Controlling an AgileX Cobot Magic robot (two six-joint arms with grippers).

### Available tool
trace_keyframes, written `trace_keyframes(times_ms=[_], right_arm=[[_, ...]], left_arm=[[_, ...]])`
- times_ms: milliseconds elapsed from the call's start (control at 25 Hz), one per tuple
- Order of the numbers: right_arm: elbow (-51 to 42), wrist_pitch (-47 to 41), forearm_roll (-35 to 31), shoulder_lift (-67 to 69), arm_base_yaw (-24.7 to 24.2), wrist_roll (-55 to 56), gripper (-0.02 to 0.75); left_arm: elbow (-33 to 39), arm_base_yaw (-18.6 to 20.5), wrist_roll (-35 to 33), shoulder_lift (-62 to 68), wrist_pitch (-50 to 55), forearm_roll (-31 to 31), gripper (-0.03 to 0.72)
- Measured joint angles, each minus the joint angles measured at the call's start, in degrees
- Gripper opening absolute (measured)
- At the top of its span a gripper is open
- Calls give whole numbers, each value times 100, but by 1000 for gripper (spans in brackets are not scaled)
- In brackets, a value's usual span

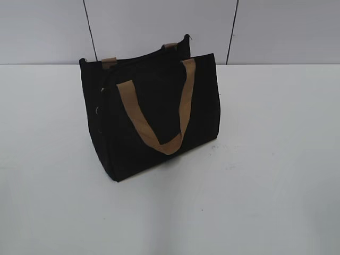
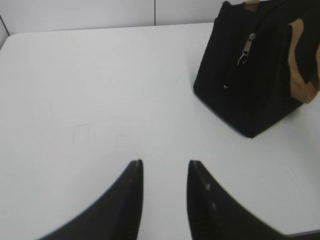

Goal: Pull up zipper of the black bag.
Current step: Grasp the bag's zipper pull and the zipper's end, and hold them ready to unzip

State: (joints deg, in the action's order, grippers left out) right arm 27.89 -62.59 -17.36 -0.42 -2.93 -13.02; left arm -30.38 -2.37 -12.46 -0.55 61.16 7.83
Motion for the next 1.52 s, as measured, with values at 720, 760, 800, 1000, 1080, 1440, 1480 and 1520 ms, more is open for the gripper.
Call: trace_keyframes(times_ms=[720,760,800,1000,1080,1440,1480,1520], right_arm=[[0,0,0,0,0,0,470],[0,0,0,0,0,0,470],[0,0,0,0,0,0,470],[0,0,0,0,0,0,470],[0,0,0,0,0,0,470],[0,0,0,0,0,0,470],[0,0,0,0,0,0,470],[0,0,0,0,0,5,470]], left_arm=[[0,0,0,0,0,0,228],[0,0,0,0,0,0,228],[0,0,0,0,0,0,228],[0,0,0,0,0,0,228],[0,0,0,0,0,0,228],[0,0,0,0,0,0,228],[0,0,0,0,0,0,228],[0,0,0,0,0,0,228]])
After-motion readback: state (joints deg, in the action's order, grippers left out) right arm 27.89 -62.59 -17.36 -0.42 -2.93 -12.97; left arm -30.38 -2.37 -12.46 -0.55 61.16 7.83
